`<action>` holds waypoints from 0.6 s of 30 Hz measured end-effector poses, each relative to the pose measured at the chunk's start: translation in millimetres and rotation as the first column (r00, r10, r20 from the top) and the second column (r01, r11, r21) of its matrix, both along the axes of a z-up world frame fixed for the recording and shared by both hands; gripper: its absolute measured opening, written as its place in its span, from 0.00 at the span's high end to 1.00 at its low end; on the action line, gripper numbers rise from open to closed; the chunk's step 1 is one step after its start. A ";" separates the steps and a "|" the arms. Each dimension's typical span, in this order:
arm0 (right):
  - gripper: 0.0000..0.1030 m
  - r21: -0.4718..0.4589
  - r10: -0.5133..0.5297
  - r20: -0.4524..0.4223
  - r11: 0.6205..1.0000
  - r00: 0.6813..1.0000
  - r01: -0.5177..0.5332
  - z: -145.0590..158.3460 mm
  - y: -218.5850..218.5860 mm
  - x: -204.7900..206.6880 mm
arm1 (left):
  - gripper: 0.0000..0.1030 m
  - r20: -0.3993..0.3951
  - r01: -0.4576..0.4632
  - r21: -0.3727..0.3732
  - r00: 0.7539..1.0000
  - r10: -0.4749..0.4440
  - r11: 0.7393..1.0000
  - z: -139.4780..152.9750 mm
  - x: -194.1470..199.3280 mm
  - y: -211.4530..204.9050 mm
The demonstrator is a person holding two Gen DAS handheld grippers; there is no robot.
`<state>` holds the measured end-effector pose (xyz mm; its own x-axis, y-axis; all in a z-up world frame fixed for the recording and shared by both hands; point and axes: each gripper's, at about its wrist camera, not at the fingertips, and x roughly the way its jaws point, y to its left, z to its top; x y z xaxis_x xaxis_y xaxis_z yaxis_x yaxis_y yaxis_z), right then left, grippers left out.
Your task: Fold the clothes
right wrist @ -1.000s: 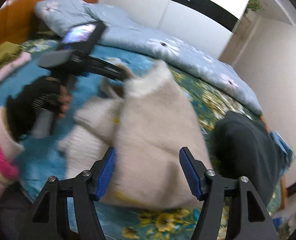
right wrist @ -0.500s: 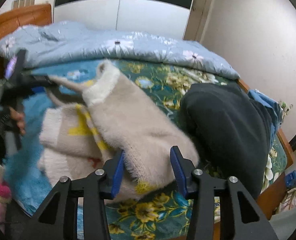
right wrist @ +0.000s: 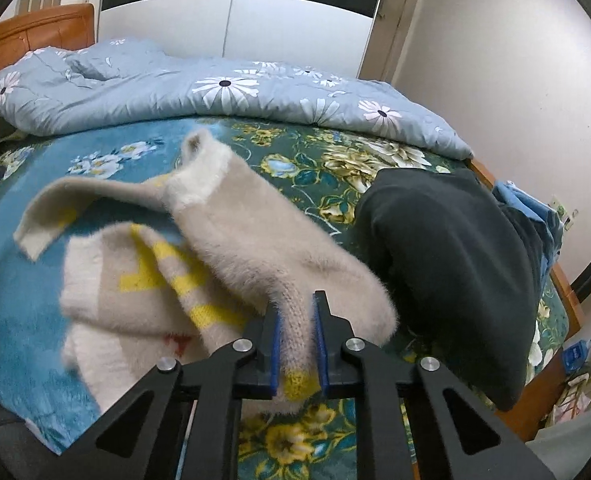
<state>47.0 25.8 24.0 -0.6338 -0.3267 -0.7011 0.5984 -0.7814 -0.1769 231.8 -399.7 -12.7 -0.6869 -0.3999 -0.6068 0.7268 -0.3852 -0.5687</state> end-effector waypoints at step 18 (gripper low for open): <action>0.84 -0.022 0.060 0.047 0.998 0.997 -0.059 -7.9 35.7 3.9 | 0.17 0.518 0.612 -0.221 0.733 -0.440 0.759 -21.8 -121.3 80.8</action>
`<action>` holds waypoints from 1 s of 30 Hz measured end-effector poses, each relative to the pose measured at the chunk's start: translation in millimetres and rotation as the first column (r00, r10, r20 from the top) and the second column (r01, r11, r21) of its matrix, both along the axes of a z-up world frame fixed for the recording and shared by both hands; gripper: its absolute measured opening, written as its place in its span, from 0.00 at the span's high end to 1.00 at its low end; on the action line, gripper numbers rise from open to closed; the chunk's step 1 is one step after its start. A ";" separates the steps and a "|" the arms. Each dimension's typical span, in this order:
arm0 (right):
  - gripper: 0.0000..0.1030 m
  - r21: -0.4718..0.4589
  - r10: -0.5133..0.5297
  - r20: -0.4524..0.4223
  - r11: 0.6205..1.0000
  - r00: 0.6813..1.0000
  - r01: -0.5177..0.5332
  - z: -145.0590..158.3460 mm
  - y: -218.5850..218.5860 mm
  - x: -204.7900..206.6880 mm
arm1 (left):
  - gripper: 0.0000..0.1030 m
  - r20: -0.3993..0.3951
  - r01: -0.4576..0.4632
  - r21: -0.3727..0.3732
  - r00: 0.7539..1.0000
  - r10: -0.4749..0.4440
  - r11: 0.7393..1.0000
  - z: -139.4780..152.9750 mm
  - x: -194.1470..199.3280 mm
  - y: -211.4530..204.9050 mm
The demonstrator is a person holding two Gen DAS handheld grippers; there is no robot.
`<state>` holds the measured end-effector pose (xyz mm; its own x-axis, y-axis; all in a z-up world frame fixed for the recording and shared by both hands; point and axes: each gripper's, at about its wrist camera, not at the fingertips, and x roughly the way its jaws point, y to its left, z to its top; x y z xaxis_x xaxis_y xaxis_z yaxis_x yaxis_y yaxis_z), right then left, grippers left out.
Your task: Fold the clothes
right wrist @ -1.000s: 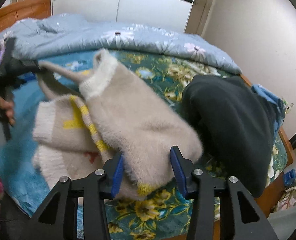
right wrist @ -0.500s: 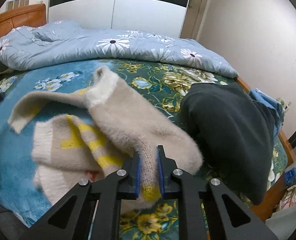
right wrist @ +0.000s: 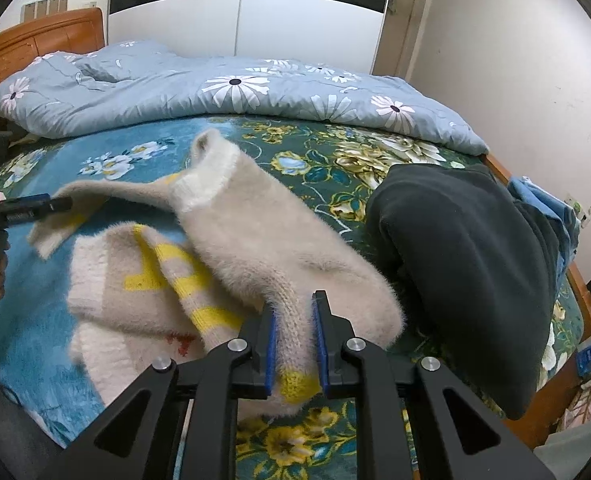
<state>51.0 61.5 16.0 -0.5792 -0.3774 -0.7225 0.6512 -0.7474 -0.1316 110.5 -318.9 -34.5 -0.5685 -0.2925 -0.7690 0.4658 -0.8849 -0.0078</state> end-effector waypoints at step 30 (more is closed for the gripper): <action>0.93 -0.118 -0.029 -0.202 0.993 0.979 0.005 71.8 -83.9 -42.3 | 0.84 -0.444 -0.300 -0.005 0.855 0.267 0.954 134.5 97.4 -36.1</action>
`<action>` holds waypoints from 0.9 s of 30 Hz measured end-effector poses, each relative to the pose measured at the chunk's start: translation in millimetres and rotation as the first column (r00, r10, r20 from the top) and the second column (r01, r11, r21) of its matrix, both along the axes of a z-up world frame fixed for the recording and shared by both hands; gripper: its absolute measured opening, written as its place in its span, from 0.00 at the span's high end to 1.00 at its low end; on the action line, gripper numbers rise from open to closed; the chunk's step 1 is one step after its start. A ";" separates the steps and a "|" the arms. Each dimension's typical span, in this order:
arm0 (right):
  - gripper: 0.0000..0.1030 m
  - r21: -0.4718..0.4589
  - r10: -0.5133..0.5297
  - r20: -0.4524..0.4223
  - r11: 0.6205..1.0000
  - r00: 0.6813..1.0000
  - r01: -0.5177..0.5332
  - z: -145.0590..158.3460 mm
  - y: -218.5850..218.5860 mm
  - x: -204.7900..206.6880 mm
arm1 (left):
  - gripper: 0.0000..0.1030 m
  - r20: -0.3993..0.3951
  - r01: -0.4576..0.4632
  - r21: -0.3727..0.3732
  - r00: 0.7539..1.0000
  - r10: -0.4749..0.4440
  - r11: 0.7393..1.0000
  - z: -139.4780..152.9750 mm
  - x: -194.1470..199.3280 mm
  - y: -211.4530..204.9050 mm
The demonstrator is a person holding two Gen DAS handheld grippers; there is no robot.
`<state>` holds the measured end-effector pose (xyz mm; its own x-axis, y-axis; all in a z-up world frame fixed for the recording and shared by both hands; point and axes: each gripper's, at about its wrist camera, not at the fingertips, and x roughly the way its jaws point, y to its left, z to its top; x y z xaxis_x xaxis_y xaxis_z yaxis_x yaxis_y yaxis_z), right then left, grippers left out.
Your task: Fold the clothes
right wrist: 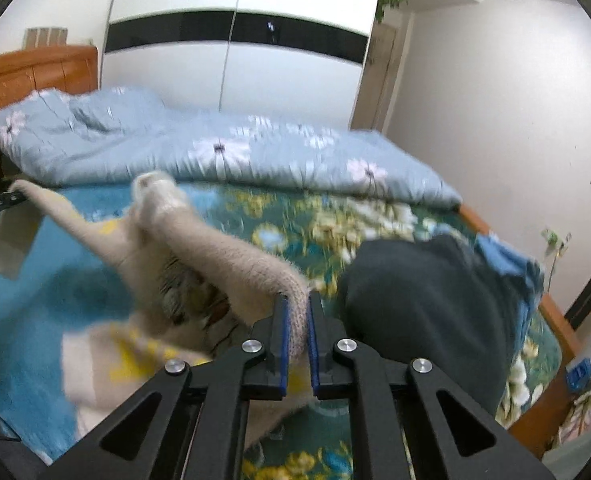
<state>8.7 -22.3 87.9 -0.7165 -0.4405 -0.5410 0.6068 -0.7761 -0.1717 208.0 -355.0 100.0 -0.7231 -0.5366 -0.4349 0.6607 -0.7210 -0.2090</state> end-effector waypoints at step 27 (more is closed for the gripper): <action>0.93 -0.207 0.208 -0.271 0.941 0.940 -0.268 133.0 -45.9 60.4 | 0.83 -0.184 -0.304 -0.326 0.949 0.256 0.895 170.2 190.8 19.1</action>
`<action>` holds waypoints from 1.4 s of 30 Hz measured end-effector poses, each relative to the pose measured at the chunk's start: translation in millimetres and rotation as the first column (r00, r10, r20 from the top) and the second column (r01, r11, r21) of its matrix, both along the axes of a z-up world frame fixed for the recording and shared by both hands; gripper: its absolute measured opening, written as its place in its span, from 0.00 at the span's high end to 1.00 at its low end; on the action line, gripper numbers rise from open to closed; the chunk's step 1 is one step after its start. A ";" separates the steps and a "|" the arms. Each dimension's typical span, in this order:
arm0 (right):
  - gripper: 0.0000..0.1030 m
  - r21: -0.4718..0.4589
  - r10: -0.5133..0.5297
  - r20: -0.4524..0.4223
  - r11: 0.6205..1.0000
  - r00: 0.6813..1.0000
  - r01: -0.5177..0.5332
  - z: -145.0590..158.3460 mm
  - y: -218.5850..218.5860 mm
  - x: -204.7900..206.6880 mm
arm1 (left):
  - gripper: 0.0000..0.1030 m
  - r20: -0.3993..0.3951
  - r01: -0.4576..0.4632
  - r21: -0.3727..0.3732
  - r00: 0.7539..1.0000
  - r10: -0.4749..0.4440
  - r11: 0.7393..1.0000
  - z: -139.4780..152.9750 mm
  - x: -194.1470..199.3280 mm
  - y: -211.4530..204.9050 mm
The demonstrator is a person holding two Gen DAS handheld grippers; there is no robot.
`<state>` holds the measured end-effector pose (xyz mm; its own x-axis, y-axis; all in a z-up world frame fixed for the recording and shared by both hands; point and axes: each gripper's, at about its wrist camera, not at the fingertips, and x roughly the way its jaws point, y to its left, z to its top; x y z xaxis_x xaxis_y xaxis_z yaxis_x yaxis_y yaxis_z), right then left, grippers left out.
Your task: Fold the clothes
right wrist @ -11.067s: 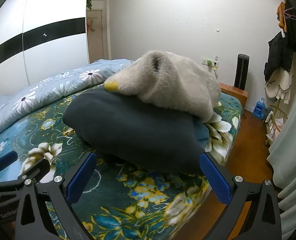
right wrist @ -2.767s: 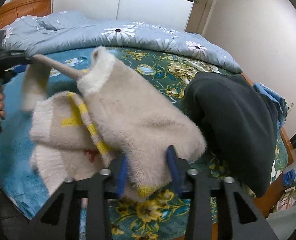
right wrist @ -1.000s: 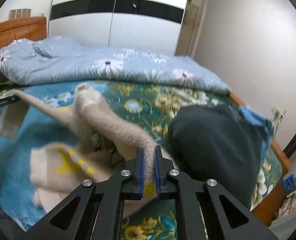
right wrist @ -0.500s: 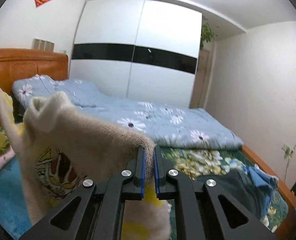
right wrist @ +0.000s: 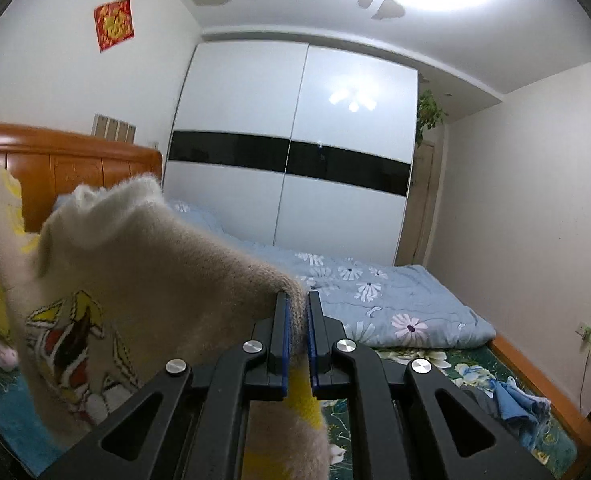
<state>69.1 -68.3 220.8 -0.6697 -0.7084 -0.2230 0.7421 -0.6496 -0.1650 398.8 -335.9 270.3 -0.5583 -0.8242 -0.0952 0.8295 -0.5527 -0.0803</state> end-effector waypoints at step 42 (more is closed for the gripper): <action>0.77 0.546 -0.210 0.367 0.837 0.906 -0.027 -273.5 -238.0 -211.0 | 0.26 0.425 -0.217 0.485 0.905 -0.012 0.847 -293.4 -142.5 -209.4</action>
